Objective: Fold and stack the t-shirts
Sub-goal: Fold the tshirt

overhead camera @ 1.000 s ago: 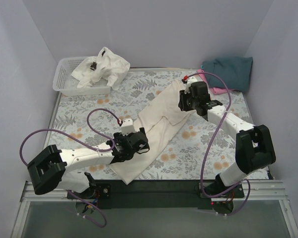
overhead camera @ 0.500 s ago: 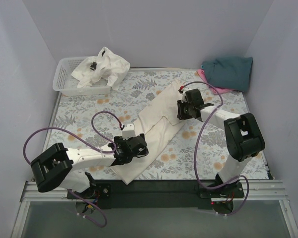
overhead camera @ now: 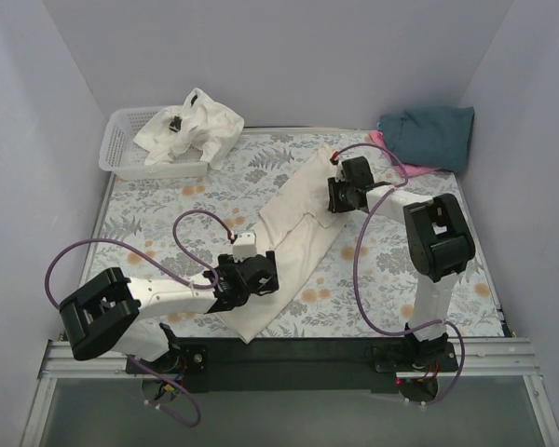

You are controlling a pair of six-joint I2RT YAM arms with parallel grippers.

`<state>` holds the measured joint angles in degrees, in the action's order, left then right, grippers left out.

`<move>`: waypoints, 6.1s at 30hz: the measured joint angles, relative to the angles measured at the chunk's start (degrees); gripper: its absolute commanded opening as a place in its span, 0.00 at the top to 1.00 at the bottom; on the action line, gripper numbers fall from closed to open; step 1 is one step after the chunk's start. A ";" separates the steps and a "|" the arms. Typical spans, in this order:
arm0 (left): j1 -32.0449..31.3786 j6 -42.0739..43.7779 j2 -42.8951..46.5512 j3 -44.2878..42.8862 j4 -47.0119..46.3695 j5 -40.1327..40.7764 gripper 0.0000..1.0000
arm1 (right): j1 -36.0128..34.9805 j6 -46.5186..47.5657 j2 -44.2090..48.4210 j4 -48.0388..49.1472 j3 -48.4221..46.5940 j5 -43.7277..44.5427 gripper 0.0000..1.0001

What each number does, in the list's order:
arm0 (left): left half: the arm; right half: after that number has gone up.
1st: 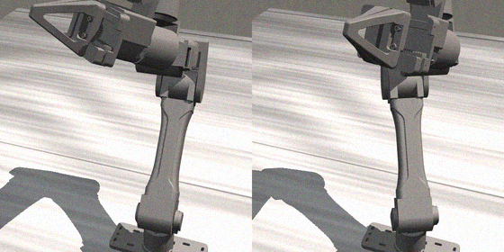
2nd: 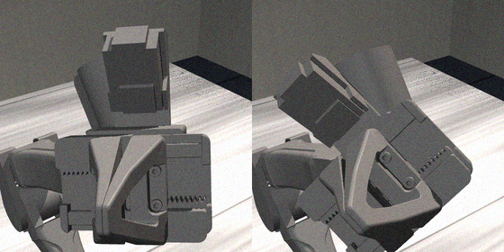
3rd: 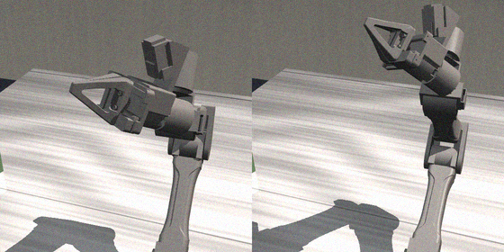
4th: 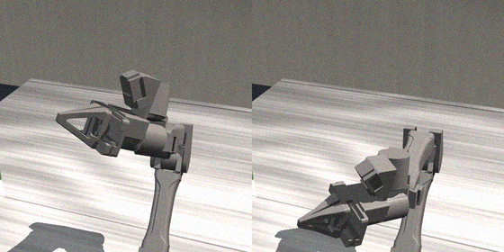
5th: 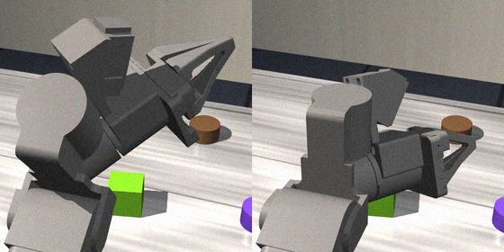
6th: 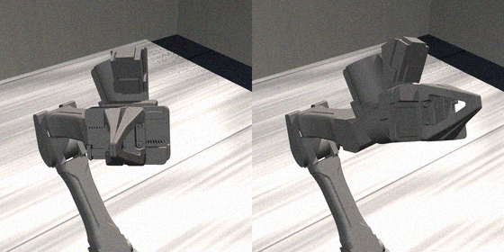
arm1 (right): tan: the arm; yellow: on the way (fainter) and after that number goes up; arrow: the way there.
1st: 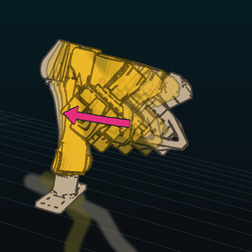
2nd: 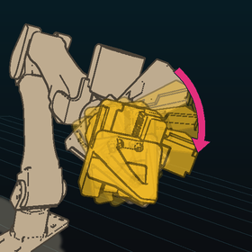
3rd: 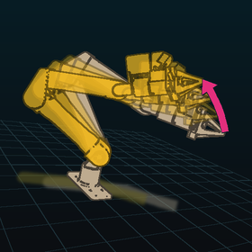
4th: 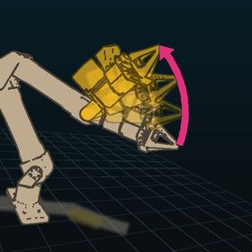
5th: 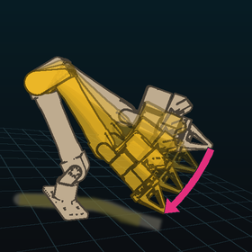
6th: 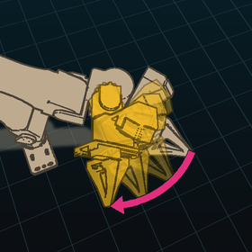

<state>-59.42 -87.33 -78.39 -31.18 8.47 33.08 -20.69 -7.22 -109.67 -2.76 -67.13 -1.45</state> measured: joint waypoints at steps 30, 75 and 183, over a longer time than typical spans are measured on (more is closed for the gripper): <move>-3.58 -8.63 -11.26 -8.41 -13.81 -13.53 0.11 | 0.61 9.01 -27.28 -8.13 -41.42 -8.33 0.74; 6.34 9.57 16.13 -1.38 -1.55 -11.47 0.10 | -8.59 -3.72 48.59 -7.45 26.71 -1.62 0.47; 8.61 -2.10 14.21 0.98 1.01 -26.38 1.00 | -31.21 -27.41 52.59 -15.67 36.39 16.61 0.99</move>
<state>-50.81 -89.43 -64.18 -30.20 9.47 6.70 -51.90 -34.63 -57.08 -18.44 -30.74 15.16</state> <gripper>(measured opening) 0.019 0.021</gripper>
